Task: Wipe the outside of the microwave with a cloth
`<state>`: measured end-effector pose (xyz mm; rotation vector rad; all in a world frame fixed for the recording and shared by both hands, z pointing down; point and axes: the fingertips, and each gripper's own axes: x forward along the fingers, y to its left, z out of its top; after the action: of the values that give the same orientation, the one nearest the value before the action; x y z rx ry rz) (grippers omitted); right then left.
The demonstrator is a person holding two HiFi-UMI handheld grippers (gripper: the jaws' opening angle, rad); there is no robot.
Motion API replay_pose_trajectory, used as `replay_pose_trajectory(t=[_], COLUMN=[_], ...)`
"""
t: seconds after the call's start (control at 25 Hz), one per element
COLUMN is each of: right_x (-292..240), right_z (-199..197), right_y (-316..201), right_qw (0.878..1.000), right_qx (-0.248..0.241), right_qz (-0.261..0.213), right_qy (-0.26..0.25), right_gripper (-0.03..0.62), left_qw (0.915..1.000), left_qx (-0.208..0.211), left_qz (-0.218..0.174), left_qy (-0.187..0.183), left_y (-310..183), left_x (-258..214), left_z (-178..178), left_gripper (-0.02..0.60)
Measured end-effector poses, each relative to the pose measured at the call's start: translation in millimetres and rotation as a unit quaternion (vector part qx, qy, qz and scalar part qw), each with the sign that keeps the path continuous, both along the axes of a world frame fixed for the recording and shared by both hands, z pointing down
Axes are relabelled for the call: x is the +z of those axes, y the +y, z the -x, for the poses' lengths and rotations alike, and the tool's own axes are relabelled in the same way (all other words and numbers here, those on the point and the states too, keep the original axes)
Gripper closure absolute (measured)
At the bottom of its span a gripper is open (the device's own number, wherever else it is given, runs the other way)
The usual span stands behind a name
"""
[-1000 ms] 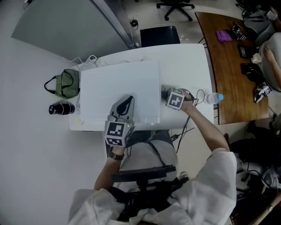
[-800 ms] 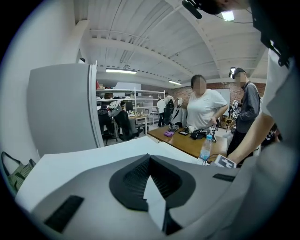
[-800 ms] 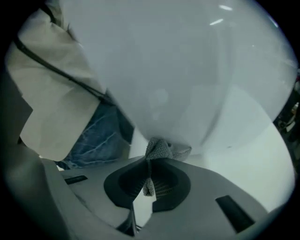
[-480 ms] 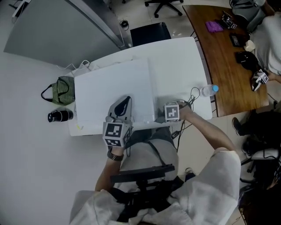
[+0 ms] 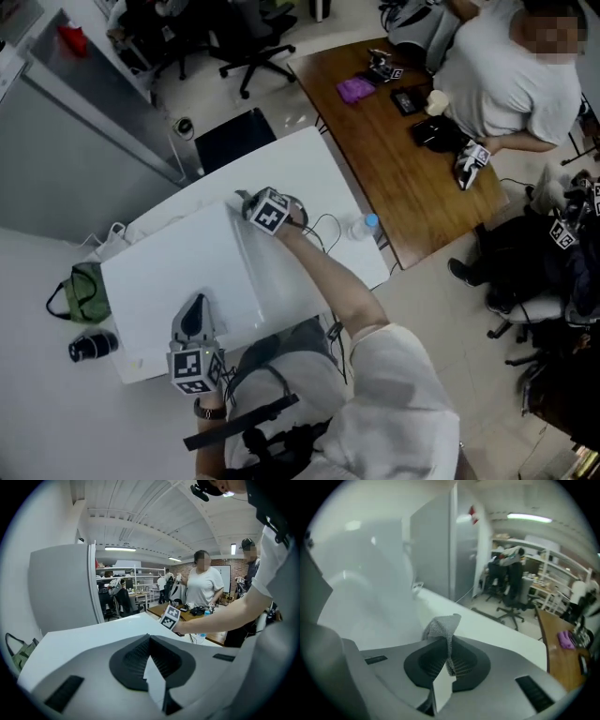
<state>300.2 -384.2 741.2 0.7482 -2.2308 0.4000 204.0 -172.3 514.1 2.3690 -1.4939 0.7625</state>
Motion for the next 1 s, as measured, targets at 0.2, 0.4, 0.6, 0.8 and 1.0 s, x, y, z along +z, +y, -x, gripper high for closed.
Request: replay_pose_trajectory(t=[0.2, 0.4, 0.6, 0.8, 1.0], right_x=[-102.1, -201.3, -264.0, -282.3, -289.7], right_z=[-65.3, -51.2, 34.7, 150.3, 219.8], right_y=[42.2, 127.0, 226.3, 304.8, 378.4], right_qw=[0.982, 0.958, 0.934, 0.910, 0.880], right_qx=[0.147, 0.199, 0.255, 0.309, 0.371], right_qz=[-0.092, -0.183, -0.237, -0.250, -0.265], right_qy=[-0.073, -0.096, -0.087, -0.117, -0.131], right_gripper=[0.572, 0.572, 0.572, 0.572, 0.572], left_qw=[0.9972, 0.9932, 0.9839, 0.9718, 0.9603], left_qx=[0.060, 0.095, 0.151, 0.196, 0.231], left_qz=[-0.019, -0.036, -0.048, -0.054, -0.041], left_qy=[0.041, 0.058, 0.084, 0.119, 0.151], left_y=[-10.9, -1.8, 49.8, 100.4, 153.5], left_x=[-5.9, -23.2, -34.0, -40.6, -40.6], left_z=[-38.3, -11.5, 56.7, 142.8, 193.7], left_gripper=[0.555, 0.555, 0.555, 0.555, 0.555])
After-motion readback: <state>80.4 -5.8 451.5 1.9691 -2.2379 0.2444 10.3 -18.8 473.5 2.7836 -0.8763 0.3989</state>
